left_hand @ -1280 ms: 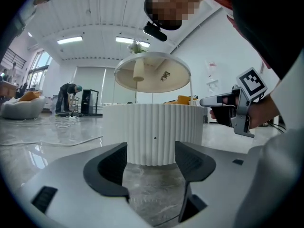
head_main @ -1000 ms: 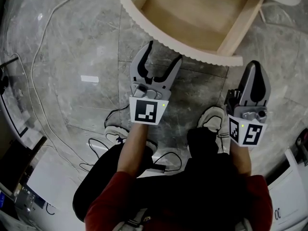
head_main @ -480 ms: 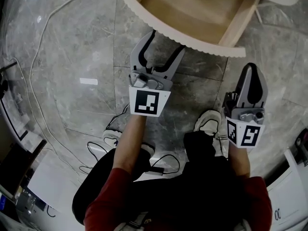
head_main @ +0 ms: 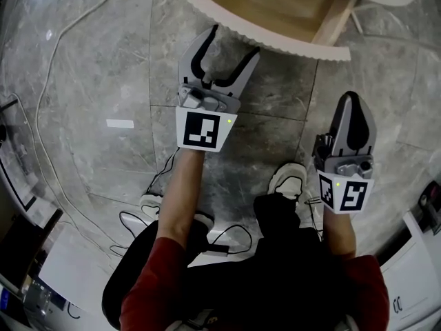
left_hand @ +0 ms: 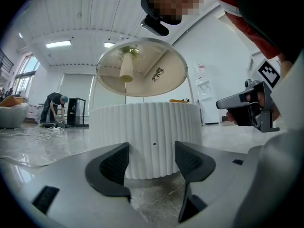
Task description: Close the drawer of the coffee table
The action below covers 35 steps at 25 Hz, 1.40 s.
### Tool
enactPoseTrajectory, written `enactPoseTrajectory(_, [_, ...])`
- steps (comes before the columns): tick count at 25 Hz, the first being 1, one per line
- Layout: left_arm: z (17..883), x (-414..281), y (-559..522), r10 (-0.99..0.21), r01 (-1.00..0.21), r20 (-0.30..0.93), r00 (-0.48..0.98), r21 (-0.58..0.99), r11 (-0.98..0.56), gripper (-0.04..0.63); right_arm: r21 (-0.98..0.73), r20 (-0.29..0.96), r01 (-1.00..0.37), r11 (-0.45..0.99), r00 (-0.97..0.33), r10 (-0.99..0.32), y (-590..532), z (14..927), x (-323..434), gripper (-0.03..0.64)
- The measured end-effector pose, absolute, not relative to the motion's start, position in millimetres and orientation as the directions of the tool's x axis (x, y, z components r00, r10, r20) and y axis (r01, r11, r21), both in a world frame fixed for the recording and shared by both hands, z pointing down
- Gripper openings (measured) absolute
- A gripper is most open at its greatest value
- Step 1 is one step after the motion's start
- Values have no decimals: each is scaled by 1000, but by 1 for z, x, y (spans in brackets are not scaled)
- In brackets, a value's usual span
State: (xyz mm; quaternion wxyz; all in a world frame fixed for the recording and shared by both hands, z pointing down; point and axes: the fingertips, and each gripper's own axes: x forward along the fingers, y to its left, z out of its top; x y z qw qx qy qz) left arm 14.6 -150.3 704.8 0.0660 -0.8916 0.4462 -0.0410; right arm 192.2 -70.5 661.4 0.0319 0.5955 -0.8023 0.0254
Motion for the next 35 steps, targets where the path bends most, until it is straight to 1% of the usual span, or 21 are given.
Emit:
enactPoseTrajectory(2, [706, 17, -156, -800, -790, 15, 600, -146, -596, 297, -3, 85, -957, 289, -289, -954, -73, 663, 194, 23])
enactPoseTrajectory(3, [710, 17, -157, -800, -791, 35, 599, -130, -598, 288, -3, 87, -957, 290, -290, -953, -73, 663, 194, 23])
enactPoseTrajectory(6, [733, 16, -158, -797, -805, 171, 579, -32, -592, 284, -3, 90, -954, 301, -300, -950, -74, 666, 192, 23])
enactPoseTrajectory(7, [735, 16, -160, -794, -806, 185, 579, -20, -592, 282, -4, 92, -953, 304, -303, -949, -75, 667, 192, 23])
enactPoseTrajectory(13, [732, 26, -176, -777, -789, 175, 605, 0, -614, 281, -9, 99, -951, 309, -308, -946, -78, 670, 196, 23])
enactPoseTrajectory(17, [730, 29, -183, -767, -777, 164, 620, -13, -630, 282, -6, 99, -951, 308, -307, -947, -78, 671, 197, 23])
enactPoseTrajectory(27, [727, 39, -198, -770, -775, 142, 622, -25, -631, 282, 0, 106, -947, 322, -320, -941, -78, 671, 199, 23])
enactPoseTrajectory(32, [727, 43, -207, -767, -776, 151, 624, -3, -631, 285, -6, 101, -949, 316, -315, -944, -78, 668, 202, 23])
enactPoseTrajectory(35, [726, 47, -213, -757, -761, 146, 637, -34, -648, 287, -9, 97, -949, 315, -315, -944, -77, 667, 204, 23])
